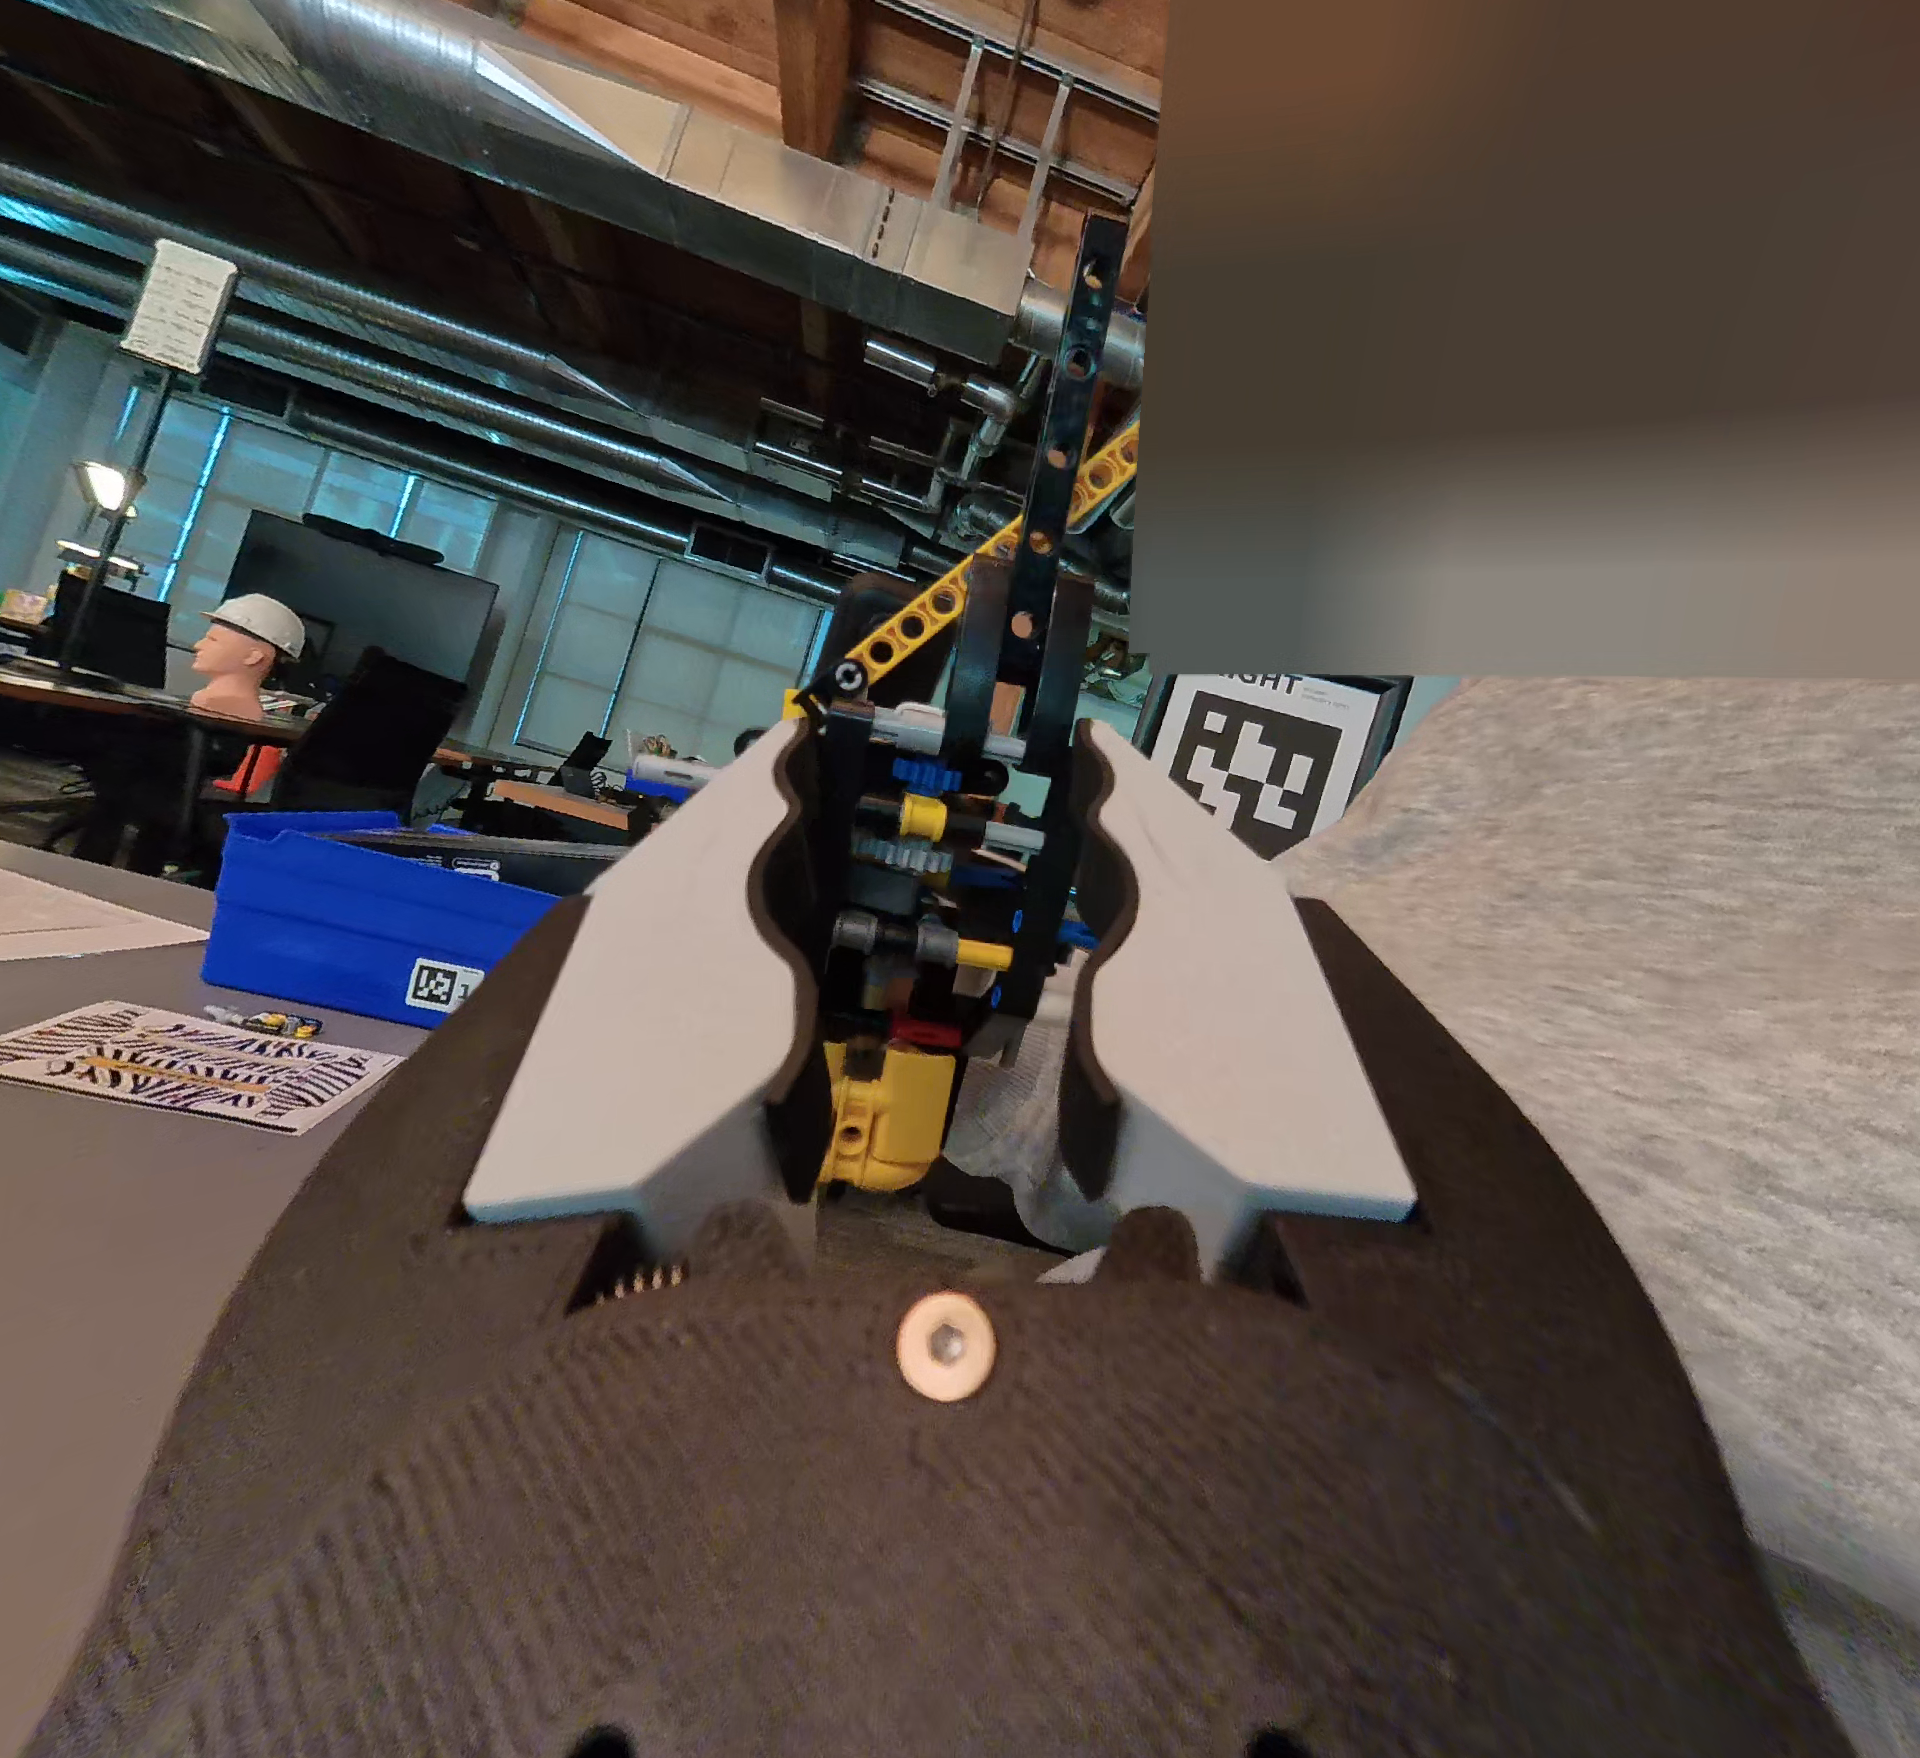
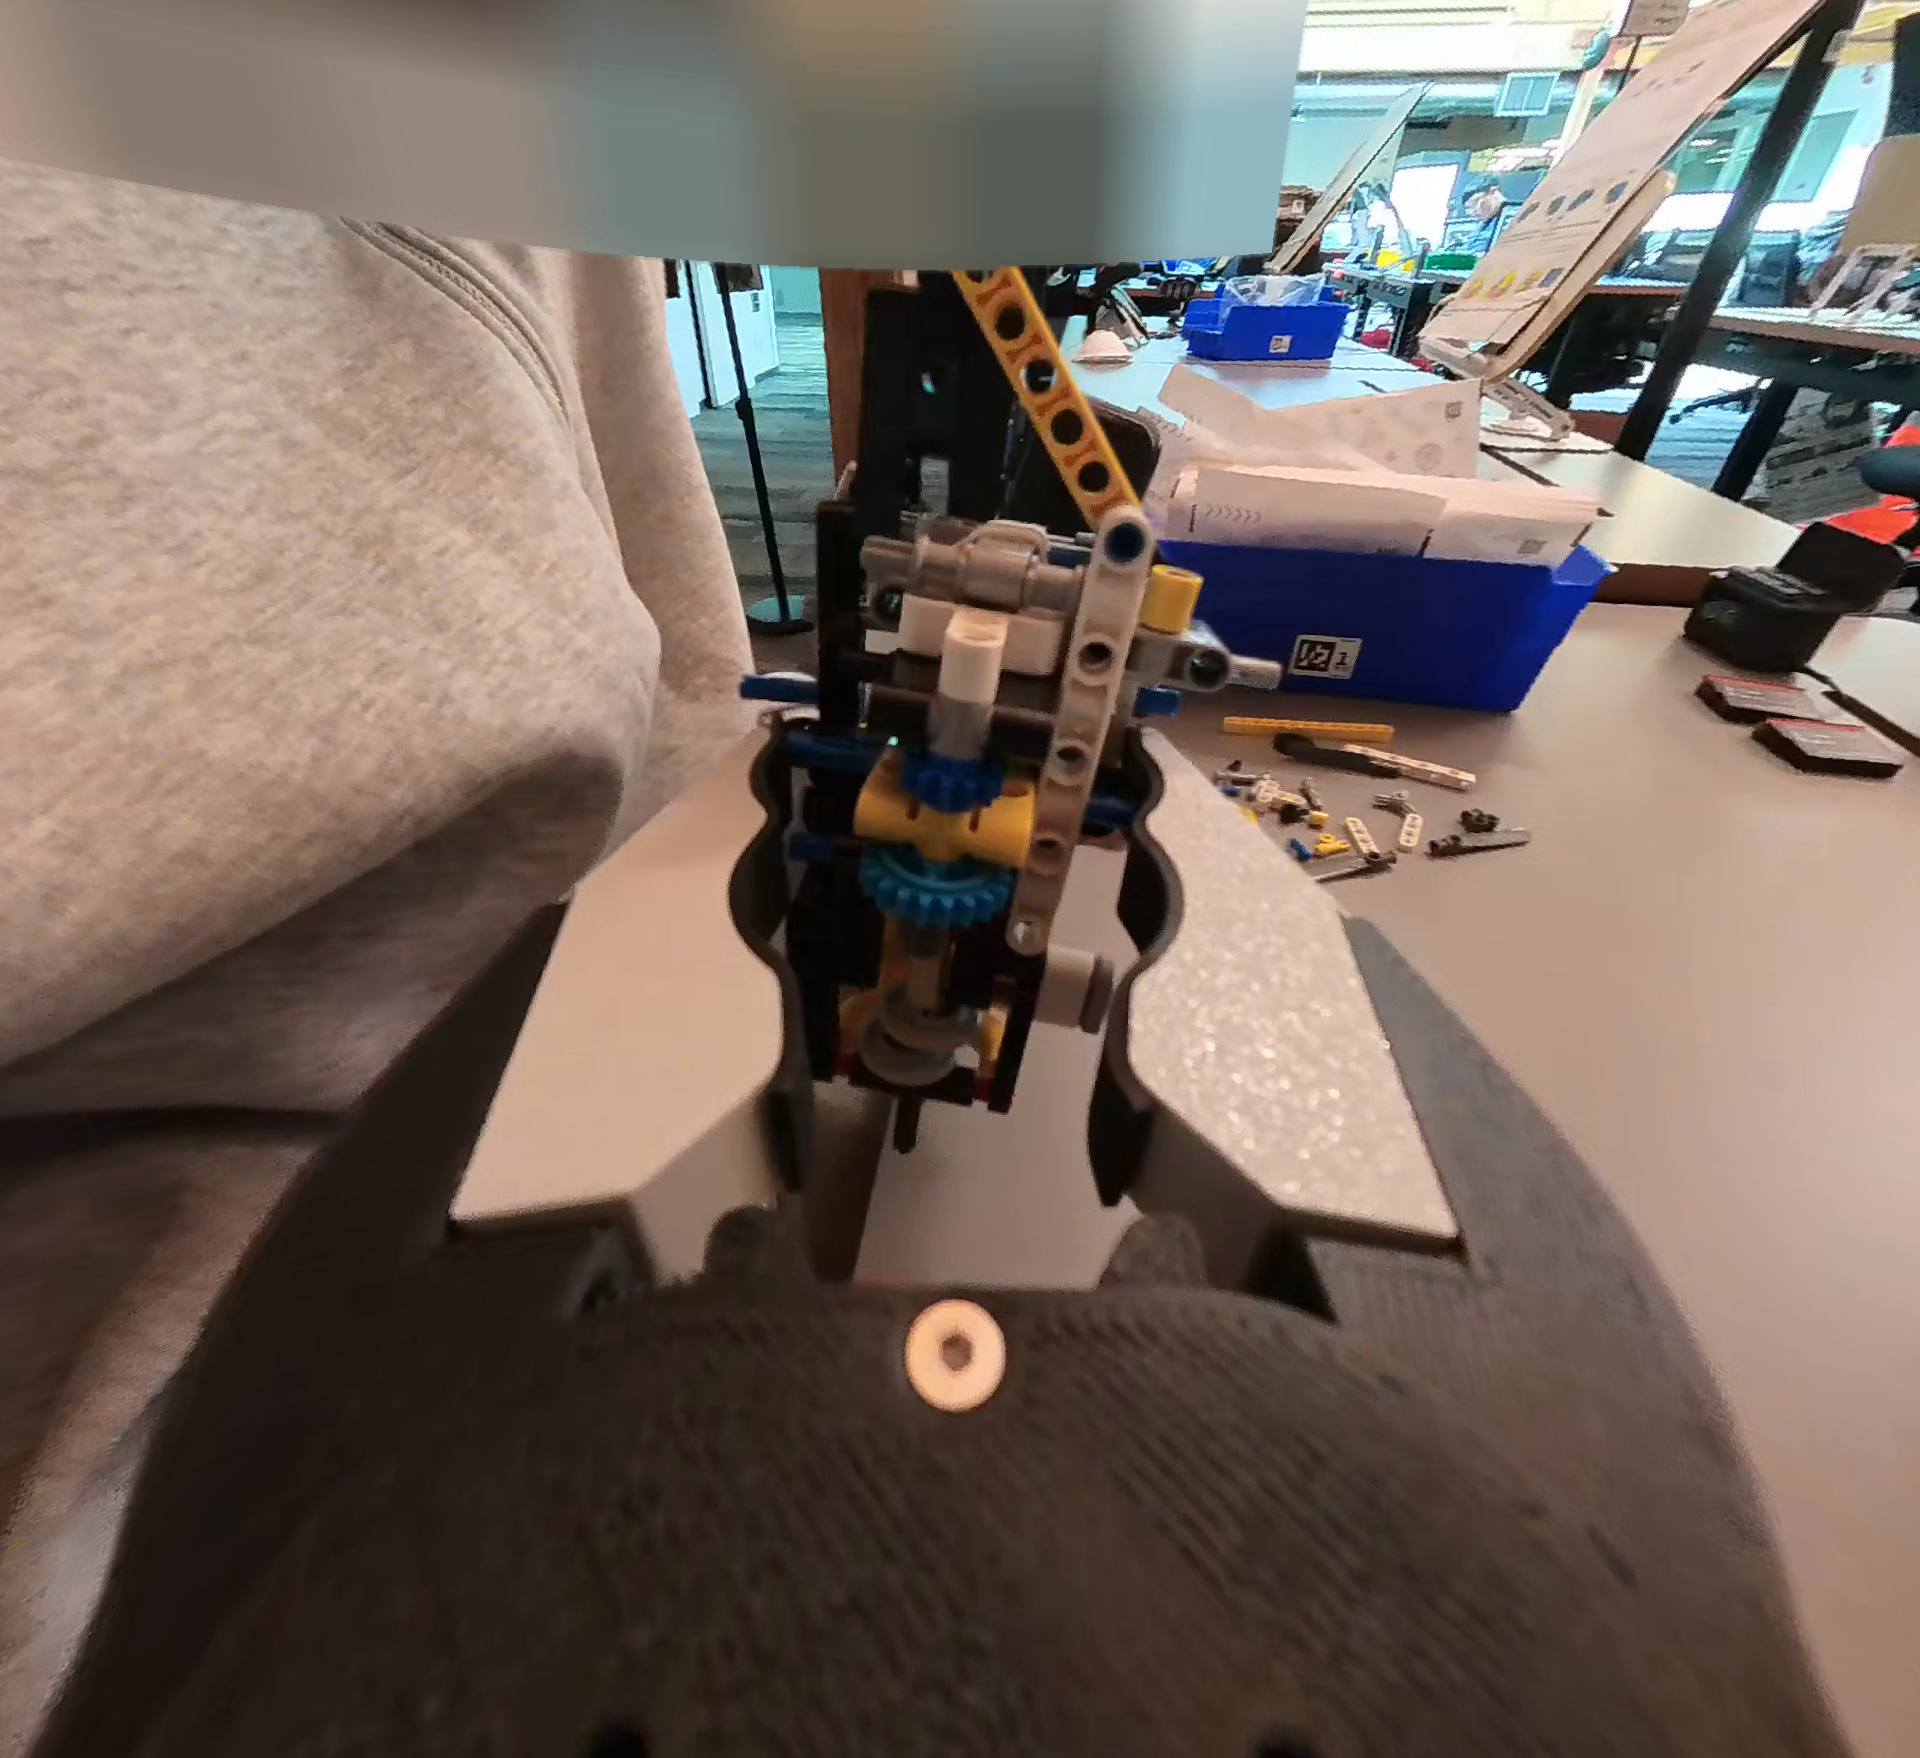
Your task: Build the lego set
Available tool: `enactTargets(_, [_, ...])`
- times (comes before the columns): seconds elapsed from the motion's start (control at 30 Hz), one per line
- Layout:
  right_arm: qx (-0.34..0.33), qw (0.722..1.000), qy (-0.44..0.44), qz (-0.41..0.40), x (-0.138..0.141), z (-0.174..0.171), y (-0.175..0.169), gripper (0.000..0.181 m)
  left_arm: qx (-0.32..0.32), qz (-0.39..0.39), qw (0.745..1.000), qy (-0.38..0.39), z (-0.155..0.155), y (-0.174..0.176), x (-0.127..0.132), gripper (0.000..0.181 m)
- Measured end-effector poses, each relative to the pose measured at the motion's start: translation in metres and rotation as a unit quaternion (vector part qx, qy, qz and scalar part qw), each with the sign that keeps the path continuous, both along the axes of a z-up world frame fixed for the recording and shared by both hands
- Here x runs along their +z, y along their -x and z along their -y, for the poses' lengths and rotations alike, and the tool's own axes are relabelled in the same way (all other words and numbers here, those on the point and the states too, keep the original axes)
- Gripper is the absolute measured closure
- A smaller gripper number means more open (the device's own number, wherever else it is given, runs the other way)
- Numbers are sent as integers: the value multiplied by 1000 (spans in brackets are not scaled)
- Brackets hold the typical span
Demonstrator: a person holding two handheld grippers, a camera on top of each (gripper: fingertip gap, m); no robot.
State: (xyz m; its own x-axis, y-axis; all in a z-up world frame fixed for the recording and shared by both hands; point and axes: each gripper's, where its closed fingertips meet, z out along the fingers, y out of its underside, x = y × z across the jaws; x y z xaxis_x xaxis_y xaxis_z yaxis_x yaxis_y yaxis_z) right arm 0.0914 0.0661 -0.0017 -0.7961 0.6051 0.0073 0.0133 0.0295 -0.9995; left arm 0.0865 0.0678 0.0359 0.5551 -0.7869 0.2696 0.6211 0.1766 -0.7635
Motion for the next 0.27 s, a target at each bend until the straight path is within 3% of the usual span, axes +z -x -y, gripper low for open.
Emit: enactTargets(0.27, [21,999,10,23,-1,2,-4,119,-4,-34,999,1,3,-1,-2,138])
